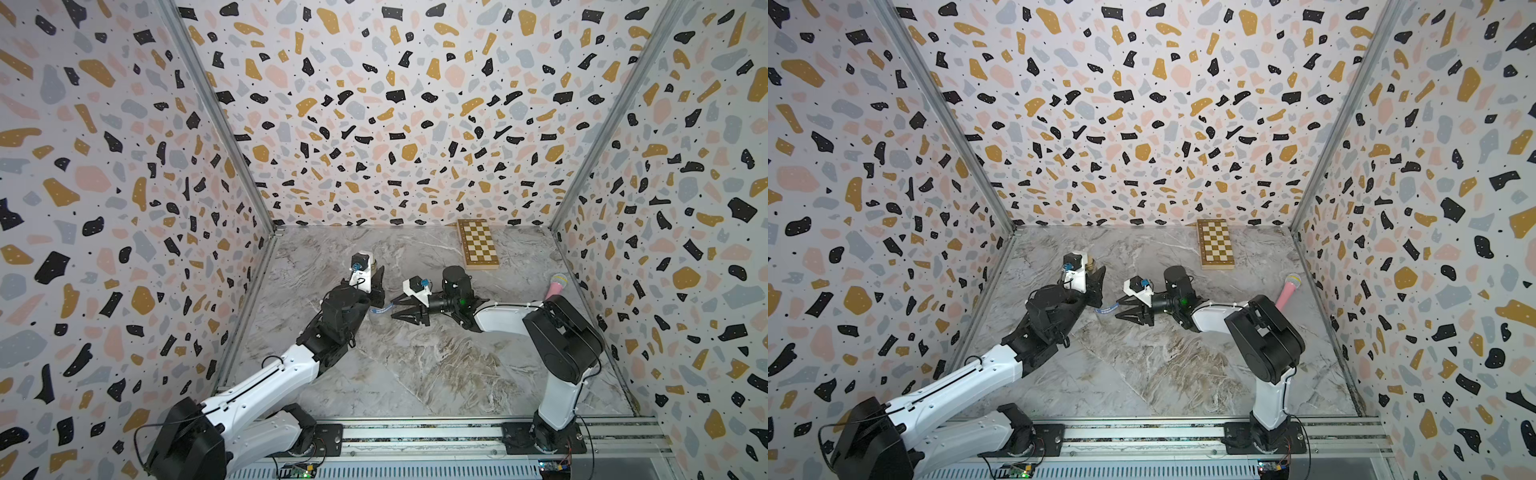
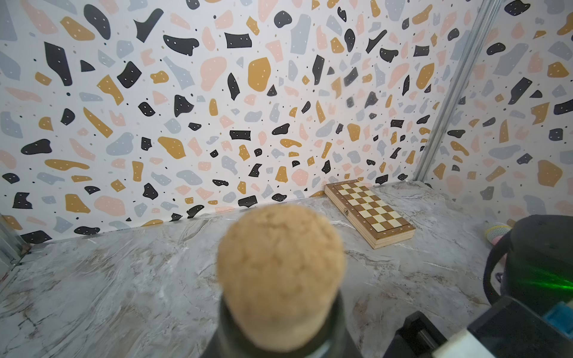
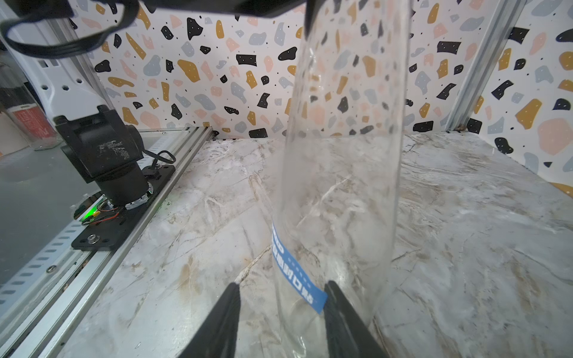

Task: Remove the label from the bottle
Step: Tear open the label from the bottle.

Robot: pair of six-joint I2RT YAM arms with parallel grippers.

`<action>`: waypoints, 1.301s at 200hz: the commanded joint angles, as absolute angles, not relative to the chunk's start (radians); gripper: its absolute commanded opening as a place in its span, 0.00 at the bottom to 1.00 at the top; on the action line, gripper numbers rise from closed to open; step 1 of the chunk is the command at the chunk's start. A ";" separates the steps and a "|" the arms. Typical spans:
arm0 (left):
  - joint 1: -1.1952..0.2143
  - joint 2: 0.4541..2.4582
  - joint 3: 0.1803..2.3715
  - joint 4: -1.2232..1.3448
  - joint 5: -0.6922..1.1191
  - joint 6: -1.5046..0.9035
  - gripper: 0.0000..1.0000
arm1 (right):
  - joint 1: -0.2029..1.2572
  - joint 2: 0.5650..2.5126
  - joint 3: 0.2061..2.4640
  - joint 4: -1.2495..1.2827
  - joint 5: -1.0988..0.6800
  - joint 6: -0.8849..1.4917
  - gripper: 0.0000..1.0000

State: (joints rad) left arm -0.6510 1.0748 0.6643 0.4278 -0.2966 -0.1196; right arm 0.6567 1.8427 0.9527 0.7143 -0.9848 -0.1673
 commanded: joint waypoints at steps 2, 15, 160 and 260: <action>-0.655 1.066 0.670 0.528 -0.288 -0.118 0.00 | 0.661 1.793 0.943 0.709 -1.009 -0.175 0.43; -0.656 1.067 0.670 0.529 -0.290 -0.117 0.00 | 0.661 1.791 0.942 0.707 -1.009 -0.173 0.42; -0.663 1.066 0.670 0.532 -0.278 -0.109 0.00 | 0.662 1.805 0.954 0.696 -0.993 -0.173 0.30; -0.670 1.065 0.669 0.535 -0.279 -0.101 0.00 | 0.661 1.807 0.959 0.695 -0.986 -0.169 0.18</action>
